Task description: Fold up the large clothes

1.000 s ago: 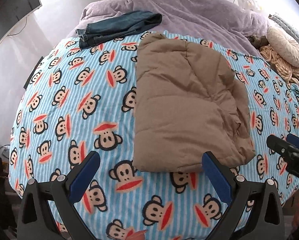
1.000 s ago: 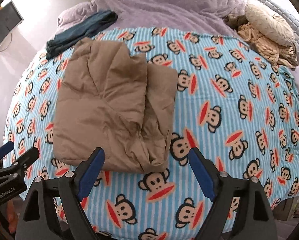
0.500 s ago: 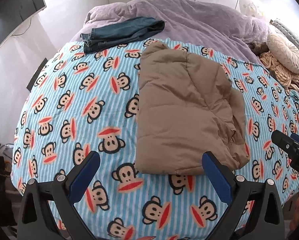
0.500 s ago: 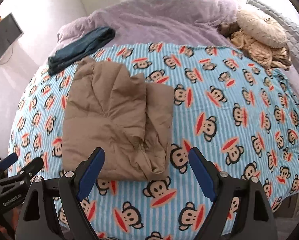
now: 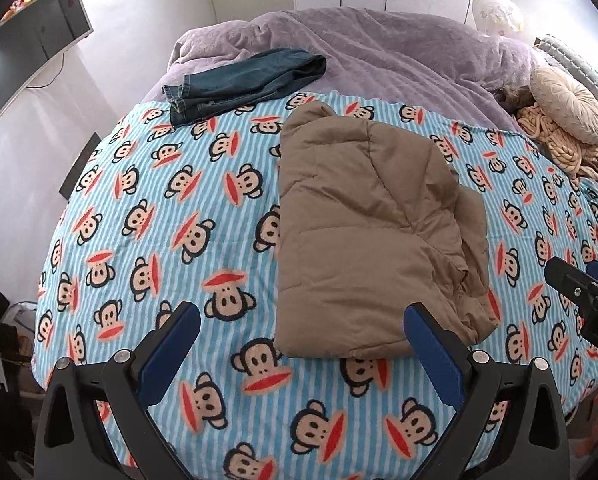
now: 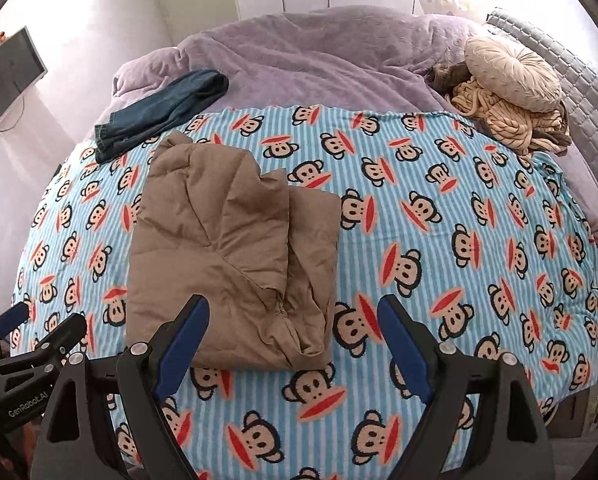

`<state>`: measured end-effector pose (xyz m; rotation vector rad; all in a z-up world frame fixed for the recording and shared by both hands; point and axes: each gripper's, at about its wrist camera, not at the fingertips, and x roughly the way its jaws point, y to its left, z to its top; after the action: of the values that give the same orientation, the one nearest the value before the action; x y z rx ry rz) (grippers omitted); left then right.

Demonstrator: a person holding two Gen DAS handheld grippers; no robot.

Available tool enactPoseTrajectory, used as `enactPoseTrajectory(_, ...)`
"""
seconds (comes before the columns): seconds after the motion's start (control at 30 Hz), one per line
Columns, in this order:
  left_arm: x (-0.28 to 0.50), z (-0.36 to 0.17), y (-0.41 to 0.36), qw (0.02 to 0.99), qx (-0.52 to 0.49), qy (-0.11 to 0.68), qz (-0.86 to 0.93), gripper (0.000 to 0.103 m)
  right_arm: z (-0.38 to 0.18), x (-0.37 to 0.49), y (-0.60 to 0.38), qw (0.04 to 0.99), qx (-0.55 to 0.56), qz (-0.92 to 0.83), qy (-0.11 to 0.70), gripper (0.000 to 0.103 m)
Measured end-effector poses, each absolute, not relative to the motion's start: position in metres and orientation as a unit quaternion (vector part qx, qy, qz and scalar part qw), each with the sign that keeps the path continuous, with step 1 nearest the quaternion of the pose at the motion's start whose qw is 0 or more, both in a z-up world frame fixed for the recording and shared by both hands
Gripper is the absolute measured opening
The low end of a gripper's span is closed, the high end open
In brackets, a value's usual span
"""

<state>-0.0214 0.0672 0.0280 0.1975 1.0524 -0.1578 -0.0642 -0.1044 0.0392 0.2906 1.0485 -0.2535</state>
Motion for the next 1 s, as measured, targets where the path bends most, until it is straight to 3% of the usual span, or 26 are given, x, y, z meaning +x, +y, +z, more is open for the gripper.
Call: enactPoseTrajectory(1.0,-0.0201,0.0276,0.0667,0.856,0.093,0.503,-0.074,0.102,0.0387,-0.0614,-0.1015,0.847,0.139,-0.122,0.499,0.088)
